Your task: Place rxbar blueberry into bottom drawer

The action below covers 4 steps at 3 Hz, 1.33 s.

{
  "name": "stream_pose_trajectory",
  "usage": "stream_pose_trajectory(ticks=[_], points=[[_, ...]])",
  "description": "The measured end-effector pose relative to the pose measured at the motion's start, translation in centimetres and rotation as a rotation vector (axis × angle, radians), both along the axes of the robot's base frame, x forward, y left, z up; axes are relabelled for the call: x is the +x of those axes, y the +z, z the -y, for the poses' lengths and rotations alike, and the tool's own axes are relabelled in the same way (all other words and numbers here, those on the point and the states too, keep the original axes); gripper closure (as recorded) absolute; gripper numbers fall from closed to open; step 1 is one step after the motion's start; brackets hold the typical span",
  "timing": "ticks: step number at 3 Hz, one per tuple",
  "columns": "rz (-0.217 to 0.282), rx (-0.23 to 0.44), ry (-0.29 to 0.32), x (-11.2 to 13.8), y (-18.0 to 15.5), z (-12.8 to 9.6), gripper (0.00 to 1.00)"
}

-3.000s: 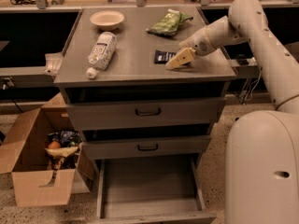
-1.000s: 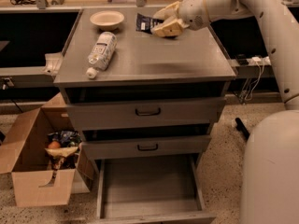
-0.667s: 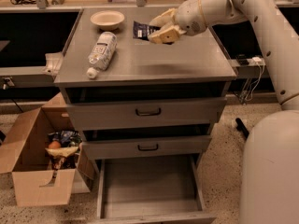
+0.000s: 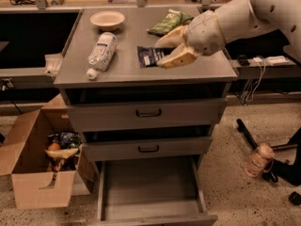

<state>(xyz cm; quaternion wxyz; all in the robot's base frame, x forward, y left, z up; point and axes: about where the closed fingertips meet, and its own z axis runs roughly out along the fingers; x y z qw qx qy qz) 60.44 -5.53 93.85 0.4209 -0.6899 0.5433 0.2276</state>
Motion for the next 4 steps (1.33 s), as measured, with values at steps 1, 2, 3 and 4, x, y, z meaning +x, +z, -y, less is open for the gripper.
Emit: stream_pose_trajectory(ticks=[1, 2, 3, 4], points=[[-0.116, -0.071, 0.030, -5.6, -6.1, 0.5, 1.00], [-0.126, -0.071, 0.021, -5.5, -6.5, 0.2, 1.00], [-0.206, -0.078, -0.068, -6.1, -10.6, 0.7, 1.00], [-0.306, -0.079, -0.189, -8.2, -17.1, 1.5, 1.00]])
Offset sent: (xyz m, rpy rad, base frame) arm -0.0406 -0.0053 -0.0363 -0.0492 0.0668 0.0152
